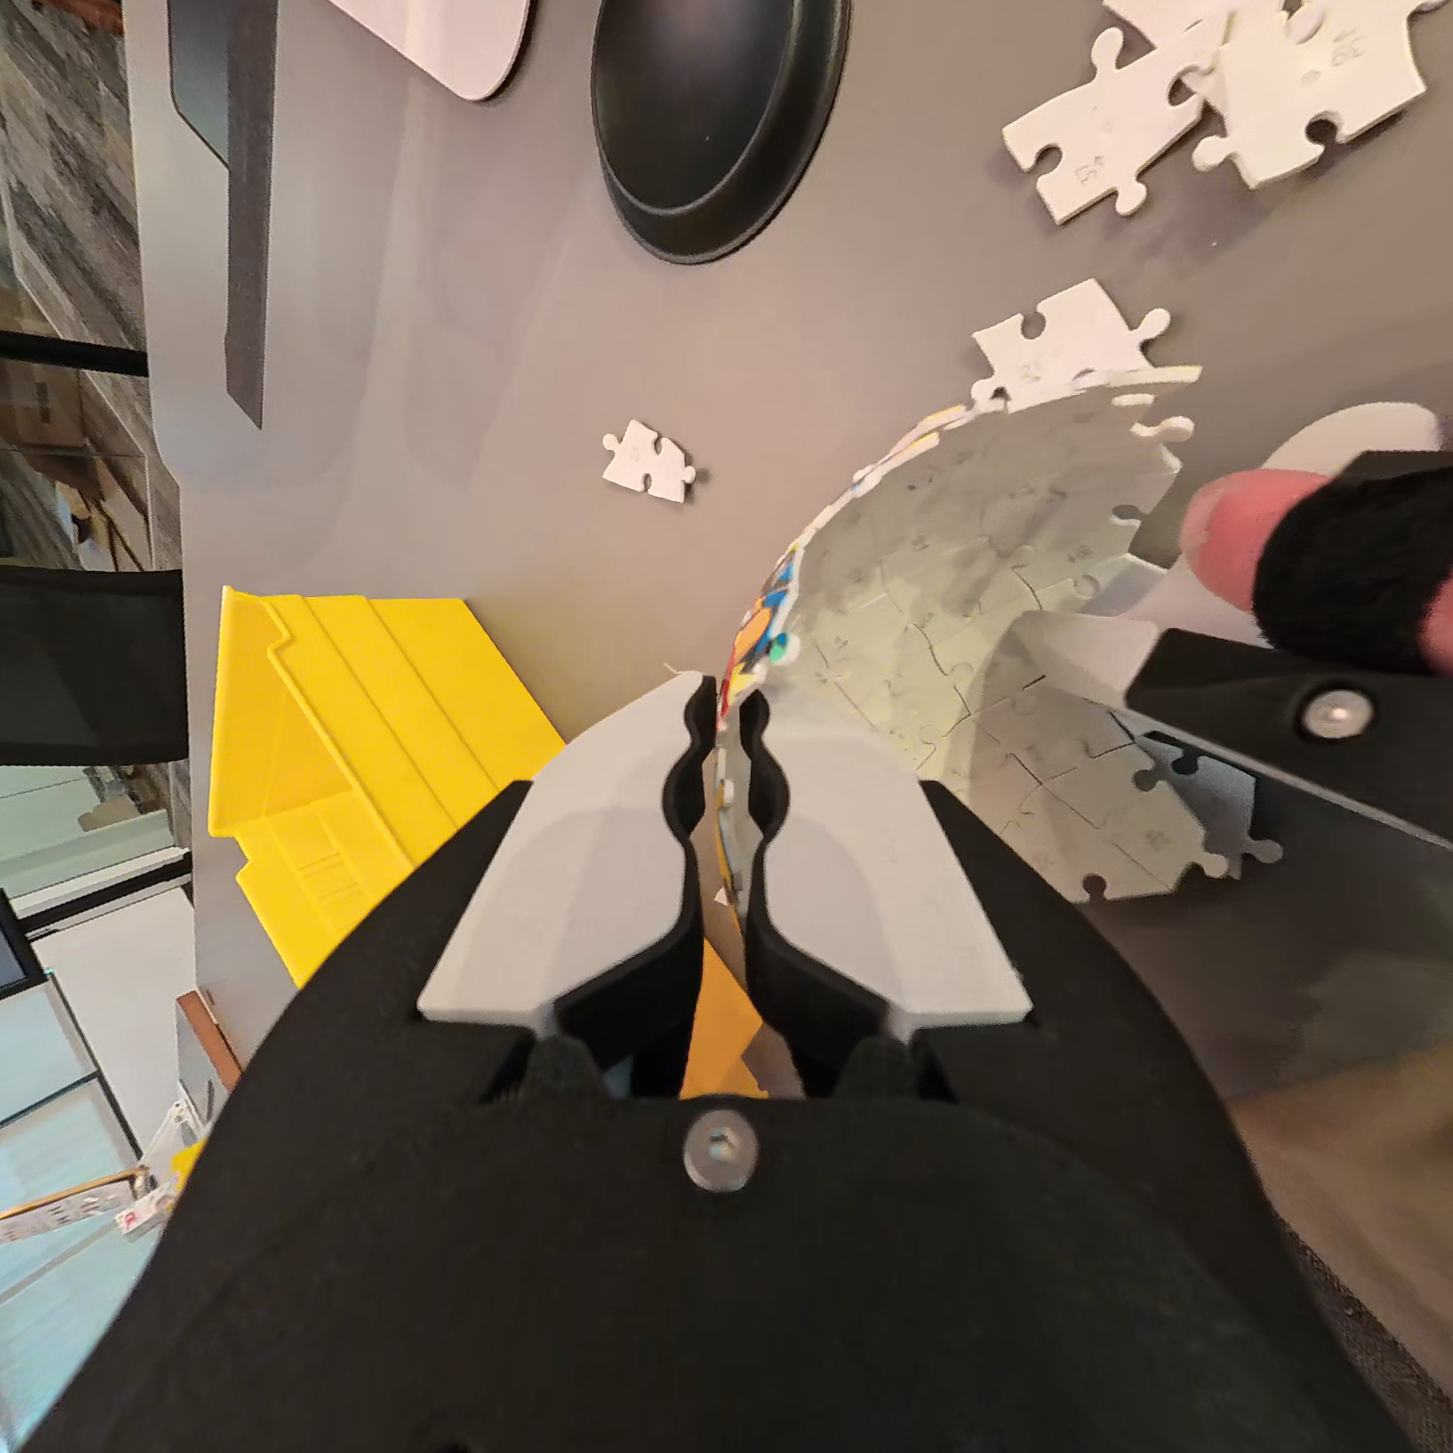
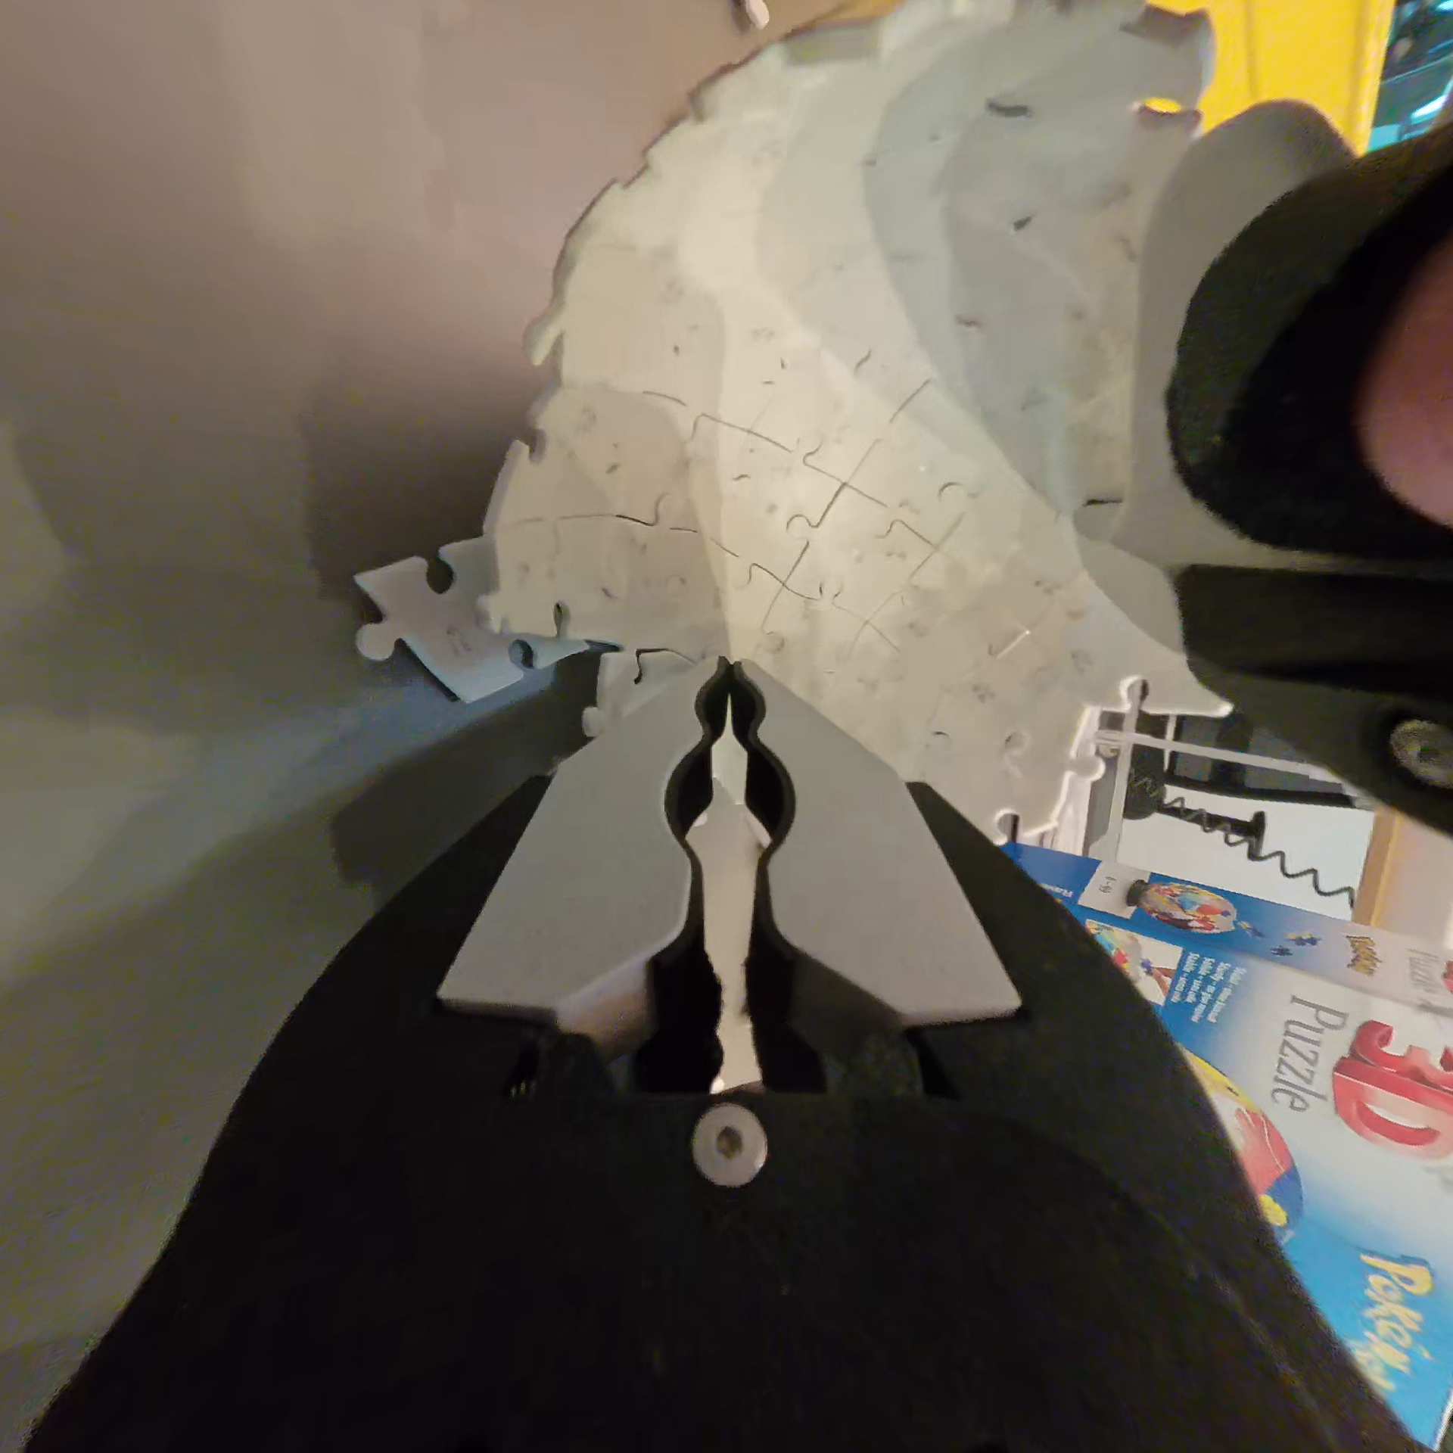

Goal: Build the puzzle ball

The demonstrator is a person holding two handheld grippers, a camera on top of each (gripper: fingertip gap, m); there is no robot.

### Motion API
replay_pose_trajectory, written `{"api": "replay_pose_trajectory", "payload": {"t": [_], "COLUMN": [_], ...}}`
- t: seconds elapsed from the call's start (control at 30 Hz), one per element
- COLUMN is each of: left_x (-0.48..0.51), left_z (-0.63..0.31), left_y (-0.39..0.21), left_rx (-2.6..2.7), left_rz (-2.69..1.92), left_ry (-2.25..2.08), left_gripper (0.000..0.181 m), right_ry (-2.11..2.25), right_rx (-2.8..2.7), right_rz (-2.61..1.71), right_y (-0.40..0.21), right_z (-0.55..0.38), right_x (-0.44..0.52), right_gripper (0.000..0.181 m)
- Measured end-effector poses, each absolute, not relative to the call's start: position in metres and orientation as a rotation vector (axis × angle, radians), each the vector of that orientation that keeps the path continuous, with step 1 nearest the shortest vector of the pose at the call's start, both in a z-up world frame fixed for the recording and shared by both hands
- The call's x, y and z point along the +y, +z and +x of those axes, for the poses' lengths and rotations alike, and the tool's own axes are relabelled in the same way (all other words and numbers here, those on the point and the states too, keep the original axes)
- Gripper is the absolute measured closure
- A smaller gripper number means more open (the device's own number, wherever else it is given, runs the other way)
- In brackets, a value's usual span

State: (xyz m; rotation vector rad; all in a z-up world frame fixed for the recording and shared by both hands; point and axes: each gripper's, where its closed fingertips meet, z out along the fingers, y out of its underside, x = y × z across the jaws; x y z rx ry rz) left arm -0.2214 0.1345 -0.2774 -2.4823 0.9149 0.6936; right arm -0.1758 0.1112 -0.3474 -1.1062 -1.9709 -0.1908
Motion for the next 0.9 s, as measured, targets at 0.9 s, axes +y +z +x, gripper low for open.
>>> {"api": "replay_pose_trajectory", "payload": {"t": [0.9], "left_x": [0.139], "left_z": [-0.219], "left_y": [-0.277], "left_rx": [0.843], "left_rz": [-2.481], "left_ry": [0.669], "left_gripper": [0.175], "right_ry": [-0.010], "right_rx": [-2.013], "right_rz": [-1.112], "right_y": [-0.341], "right_z": [-0.160], "right_x": [0.095], "right_gripper": [0.181]}}
